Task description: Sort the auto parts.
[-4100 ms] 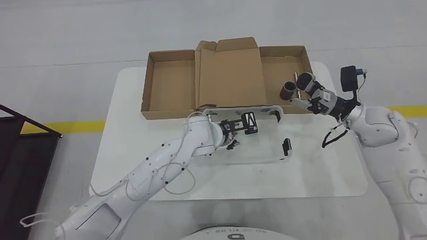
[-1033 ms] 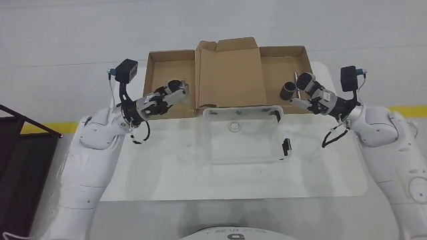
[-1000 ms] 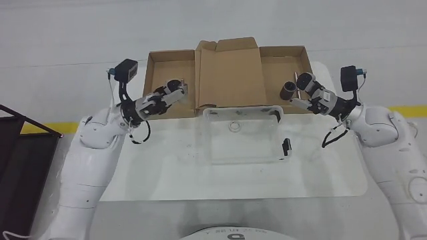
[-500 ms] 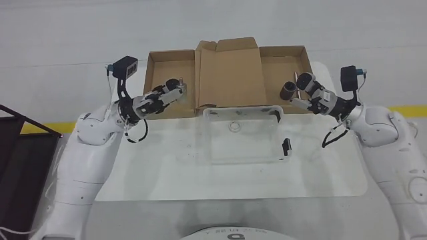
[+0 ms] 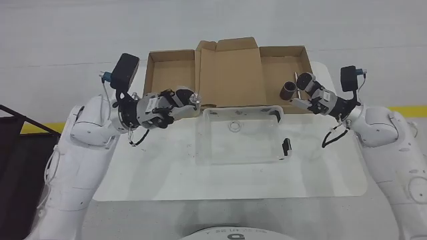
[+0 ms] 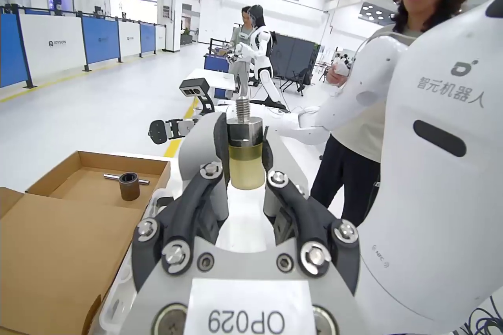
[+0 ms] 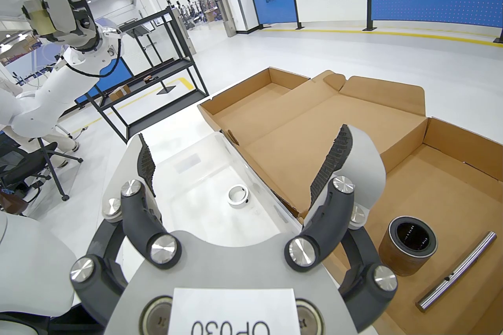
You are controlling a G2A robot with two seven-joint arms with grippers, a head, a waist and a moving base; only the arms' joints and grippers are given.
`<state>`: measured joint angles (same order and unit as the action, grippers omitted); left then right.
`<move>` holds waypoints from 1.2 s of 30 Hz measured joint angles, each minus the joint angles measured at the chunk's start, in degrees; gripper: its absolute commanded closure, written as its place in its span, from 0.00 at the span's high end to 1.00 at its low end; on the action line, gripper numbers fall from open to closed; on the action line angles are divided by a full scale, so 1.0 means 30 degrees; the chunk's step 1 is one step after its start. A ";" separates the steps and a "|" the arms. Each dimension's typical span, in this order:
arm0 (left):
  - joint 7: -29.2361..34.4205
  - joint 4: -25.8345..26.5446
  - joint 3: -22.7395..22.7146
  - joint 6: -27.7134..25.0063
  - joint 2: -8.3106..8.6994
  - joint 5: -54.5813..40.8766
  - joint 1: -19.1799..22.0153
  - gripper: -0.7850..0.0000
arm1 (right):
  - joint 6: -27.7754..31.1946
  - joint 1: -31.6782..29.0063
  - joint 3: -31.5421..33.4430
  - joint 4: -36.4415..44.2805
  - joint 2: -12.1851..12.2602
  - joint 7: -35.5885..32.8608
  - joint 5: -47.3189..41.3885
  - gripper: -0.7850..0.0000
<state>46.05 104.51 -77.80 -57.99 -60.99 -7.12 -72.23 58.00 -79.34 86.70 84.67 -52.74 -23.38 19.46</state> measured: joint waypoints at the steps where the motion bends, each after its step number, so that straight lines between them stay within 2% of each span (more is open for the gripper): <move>1: -0.0070 -0.0042 -0.0015 -0.0001 -0.0033 -0.0022 0.0040 0.00 | 0.0000 0.0000 0.0000 0.0000 0.0000 0.0000 0.0000 1.00; 3: -0.0266 -0.0142 -0.0124 -0.0001 -0.0090 0.0203 0.0152 0.00 | 0.0000 0.0000 0.0000 0.0000 0.0000 0.0000 0.0000 1.00; 6: -0.0503 -0.0543 -0.0443 -0.0002 -0.0184 0.2376 0.0507 0.00 | 0.0000 0.0000 0.0000 0.0000 0.0000 0.0000 0.0000 1.00; 9: -0.1809 -0.1912 -0.0516 0.0041 -0.0394 0.6634 0.1147 0.00 | 0.0000 0.0000 0.0000 0.0000 0.0000 0.0000 0.0000 1.00; 10: -0.2464 -0.2458 -0.0372 0.0407 -0.0540 0.8968 0.1568 0.00 | 0.0000 0.0000 0.0000 0.0000 0.0000 0.0000 0.0000 1.00; 12: -0.3896 -0.3221 0.0275 0.1840 -0.0834 1.2297 0.2122 0.00 | 0.0000 0.0000 0.0000 0.0000 0.0000 0.0000 0.0000 1.00; 17: -0.8452 -0.4798 0.2671 0.7403 -0.1441 2.1836 0.3616 0.00 | 0.0000 0.0000 0.0000 0.0000 0.0000 0.0000 0.0000 1.00; 20: -1.0547 -0.6440 0.4061 0.9830 -0.1717 2.5931 0.4157 0.00 | 0.0000 0.0000 0.0000 0.0000 0.0000 0.0000 0.0000 1.00; 23: -1.1446 -0.8472 0.4953 1.1211 -0.1957 2.7746 0.4954 0.00 | 0.0000 0.0000 0.0000 0.0000 0.0000 0.0000 0.0000 1.00; 27: -1.1400 -1.1060 0.5422 1.1952 -0.2179 2.8092 0.5869 0.00 | 0.0000 0.0000 0.0000 0.0000 0.0000 0.0000 0.0000 1.00; 33: -0.9316 -1.4589 0.6130 1.0790 -0.2516 2.7204 0.7182 0.00 | 0.0000 0.0000 0.0000 0.0000 0.0000 0.0000 0.0000 1.00; 36: -0.9111 -1.5905 0.6601 1.0493 -0.2723 2.7085 0.7730 0.00 | 0.0000 0.0000 0.0000 0.0000 0.0000 0.0000 0.0000 1.00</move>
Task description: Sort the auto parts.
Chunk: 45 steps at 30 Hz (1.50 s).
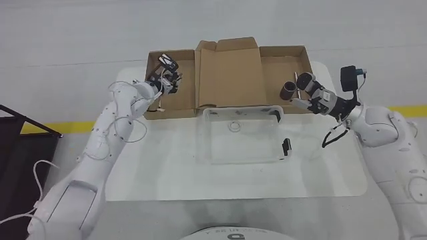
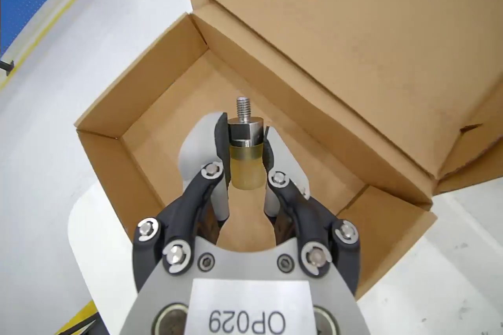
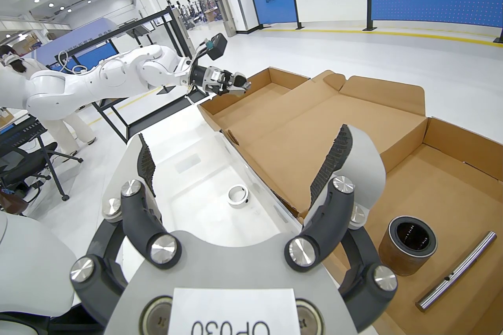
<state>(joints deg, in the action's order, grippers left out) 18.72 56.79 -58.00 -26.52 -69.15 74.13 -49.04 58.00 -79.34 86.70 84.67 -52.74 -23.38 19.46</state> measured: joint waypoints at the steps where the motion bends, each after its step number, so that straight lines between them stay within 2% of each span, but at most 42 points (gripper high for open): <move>1: -0.0070 -0.0460 0.0165 0.0024 -0.0087 -0.0051 0.0183 0.00 | 0.0000 0.0000 0.0000 0.0000 0.0000 0.0000 0.0000 1.00; 5: -0.0466 -0.1559 0.0547 0.0072 -0.0330 -0.0287 0.0621 0.00 | 0.0000 0.0000 0.0000 0.0000 0.0000 0.0000 0.0000 1.00; 6: -0.0554 -0.1742 0.0601 0.0040 -0.0370 -0.0321 0.0696 0.05 | 0.0000 0.0000 0.0000 0.0000 0.0000 0.0000 0.0000 1.00; 7: -0.0643 -0.1964 0.0656 0.0004 -0.0409 -0.0346 0.0788 0.31 | 0.0000 0.0000 0.0000 0.0000 0.0000 0.0000 0.0000 1.00; 8: -0.0684 -0.2115 0.0686 -0.0017 -0.0432 -0.0350 0.0852 0.94 | 0.0000 0.0000 0.0000 0.0000 0.0000 0.0000 0.0000 1.00; 9: -0.0696 -0.2255 0.0702 -0.0033 -0.0453 -0.0360 0.0914 1.00 | 0.0000 0.0000 0.0000 0.0000 0.0000 0.0000 0.0000 1.00; 14: -0.0458 -0.2642 0.0555 -0.0150 -0.0481 -0.0606 0.1150 1.00 | 0.0000 0.0000 0.0000 0.0000 0.0000 0.0000 0.0000 1.00; 29: -0.0797 -0.2134 0.0232 -0.0167 -0.0373 -0.0724 0.0846 1.00 | 0.0000 0.0000 0.0000 0.0000 0.0000 0.0000 0.0000 1.00; 33: -0.2023 -0.0210 -0.0674 -0.1475 -0.0048 -0.1707 -0.0251 1.00 | 0.0000 0.0000 0.0000 0.0000 0.0000 0.0000 0.0000 1.00; 36: -0.2469 0.2067 -0.1693 -0.3536 0.0318 -0.3148 -0.1435 1.00 | 0.0000 0.0000 0.0000 0.0000 0.0000 0.0000 0.0000 1.00; 40: -0.1615 0.6238 -0.2657 -0.6556 0.0870 -0.3910 -0.3525 1.00 | 0.0000 0.0000 0.0000 0.0000 0.0000 0.0000 0.0000 1.00; 45: -0.0205 1.0320 -0.2847 -0.7840 0.1209 -0.4812 -0.5729 1.00 | 0.0000 0.0000 0.0000 0.0000 0.0000 0.0000 0.0000 1.00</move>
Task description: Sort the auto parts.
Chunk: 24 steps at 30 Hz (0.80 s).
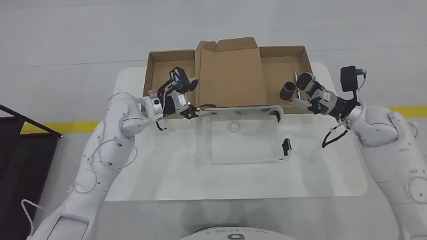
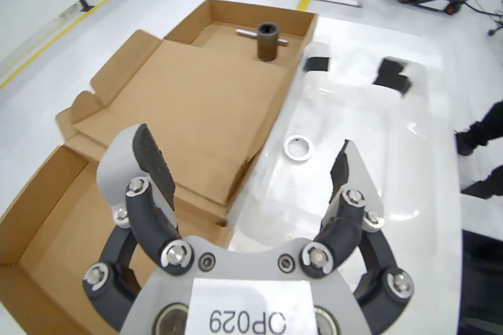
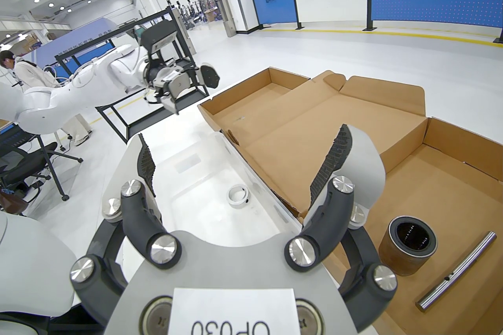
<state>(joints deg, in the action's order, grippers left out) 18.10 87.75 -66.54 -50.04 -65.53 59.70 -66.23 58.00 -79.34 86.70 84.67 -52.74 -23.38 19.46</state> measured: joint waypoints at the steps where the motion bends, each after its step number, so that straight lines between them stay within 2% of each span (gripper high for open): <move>1: 0.0288 0.0734 0.0126 -0.0273 0.0035 -0.0520 -0.0417 1.00 | 0.0000 0.0000 0.0000 0.0000 0.0000 0.0000 0.0000 1.00; 4: 0.1272 0.2001 0.0496 -0.0423 0.0105 -0.1376 -0.1100 1.00 | 0.0000 0.0000 0.0000 0.0000 0.0000 0.0000 0.0000 1.00; 10: 0.1361 0.2090 0.0519 -0.0310 0.0110 -0.1526 -0.1172 1.00 | 0.0000 0.0000 0.0000 0.0000 0.0000 0.0000 0.0000 1.00; 11: 0.1362 0.2090 0.0522 -0.0310 0.0110 -0.1523 -0.1174 0.64 | 0.0000 0.0000 0.0000 0.0000 0.0000 0.0000 0.0000 1.00; 12: 0.1394 0.2109 0.0558 -0.0280 0.0111 -0.1469 -0.1195 0.20 | 0.0000 0.0000 0.0000 0.0000 0.0000 0.0000 0.0000 1.00; 13: 0.1458 0.2220 0.0690 -0.0140 0.0106 -0.1373 -0.1243 0.03 | 0.0000 0.0000 0.0000 0.0000 0.0000 0.0000 0.0000 1.00; 14: 0.1560 0.2383 0.0871 -0.0012 0.0091 -0.1289 -0.1242 0.00 | 0.0000 0.0000 0.0000 0.0000 0.0000 0.0000 0.0000 1.00; 17: 0.2647 0.3028 0.2081 0.0282 -0.0049 -0.0735 -0.0861 0.00 | 0.0000 0.0000 0.0000 0.0000 0.0000 0.0000 0.0000 1.00; 18: 0.3099 0.3116 0.2539 0.0463 -0.0115 -0.0604 -0.0648 0.05 | 0.0000 0.0000 0.0000 0.0000 0.0000 0.0000 0.0000 1.00; 20: 0.4407 0.3277 0.3651 0.1189 -0.0301 -0.0095 -0.0039 0.33 | 0.0000 0.0000 0.0000 0.0000 0.0000 0.0000 0.0000 1.00; 24: 0.7272 0.3346 0.5688 0.2616 -0.0692 -0.0150 0.1081 0.39 | 0.0000 0.0000 0.0000 0.0000 0.0000 0.0000 0.0000 1.00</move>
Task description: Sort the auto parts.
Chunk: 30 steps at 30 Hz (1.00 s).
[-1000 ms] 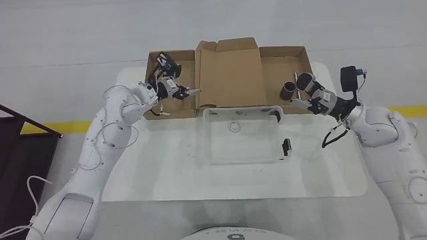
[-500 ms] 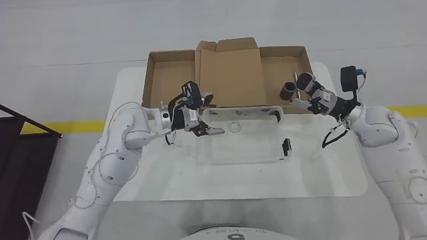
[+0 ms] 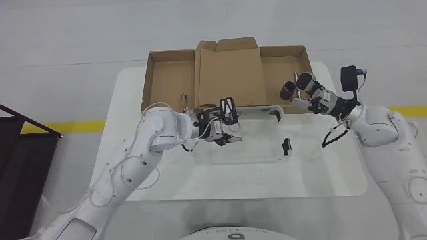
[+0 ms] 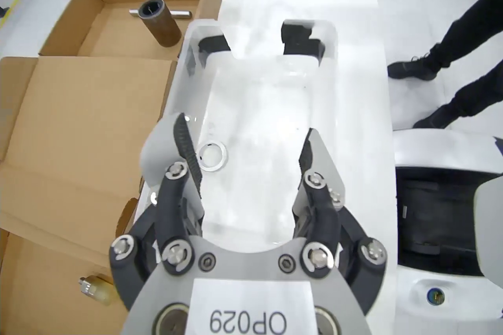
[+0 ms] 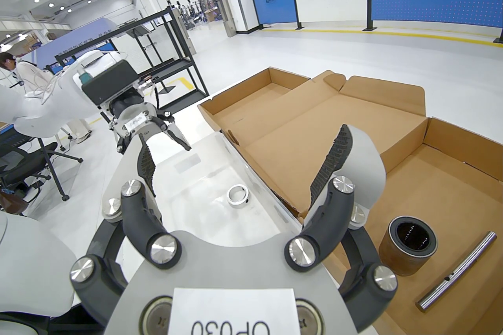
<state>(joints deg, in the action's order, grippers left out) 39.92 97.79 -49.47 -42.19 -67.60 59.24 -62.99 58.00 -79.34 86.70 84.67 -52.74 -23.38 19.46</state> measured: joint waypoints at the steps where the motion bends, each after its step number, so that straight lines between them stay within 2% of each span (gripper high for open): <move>1: 0.0563 -0.0013 0.0333 0.0201 -0.0066 -0.0114 0.0209 0.41 | 0.0000 0.0000 0.0000 0.0000 0.0000 0.0000 0.0000 1.00; 6: 0.2473 -0.0842 0.1580 0.1142 -0.0417 -0.0457 0.1409 0.47 | 0.0000 0.0000 0.0000 0.0000 0.0000 0.0000 0.0000 1.00; 10: 0.1968 -0.2236 0.2501 0.1844 -0.0844 -0.0567 0.2398 0.50 | 0.0000 0.0000 0.0000 0.0000 0.0000 0.0000 0.0000 1.00; 11: 0.1783 -0.2573 0.2709 0.1987 -0.0948 -0.0490 0.2628 0.60 | 0.0000 0.0000 0.0000 0.0000 0.0000 0.0000 0.0000 1.00; 12: 0.1581 -0.2882 0.2933 0.2125 -0.1056 -0.0317 0.2862 0.64 | 0.0000 0.0000 0.0000 0.0000 0.0000 0.0000 0.0000 1.00; 15: 0.0768 -0.3675 0.3732 0.2472 -0.1394 0.0607 0.3456 0.63 | 0.0000 0.0000 0.0000 0.0000 0.0000 0.0000 0.0000 1.00; 16: 0.0447 -0.3996 0.4029 0.2504 -0.1521 0.0758 0.3583 0.57 | 0.0000 0.0000 0.0000 0.0000 0.0000 0.0000 0.0000 1.00; 21: -0.0072 -0.5517 0.5078 0.2399 -0.2031 0.0701 0.4139 0.51 | 0.0000 0.0000 0.0000 0.0000 0.0000 0.0000 0.0000 1.00; 30: -0.0673 -0.8140 0.6618 0.2683 -0.3044 0.1265 0.5361 0.50 | 0.0000 0.0000 0.0000 0.0000 0.0000 0.0000 0.0000 1.00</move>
<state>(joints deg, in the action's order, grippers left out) 37.90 73.37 -29.62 -34.14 -76.74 63.04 -46.91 58.00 -79.34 86.70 84.67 -52.74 -23.38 19.46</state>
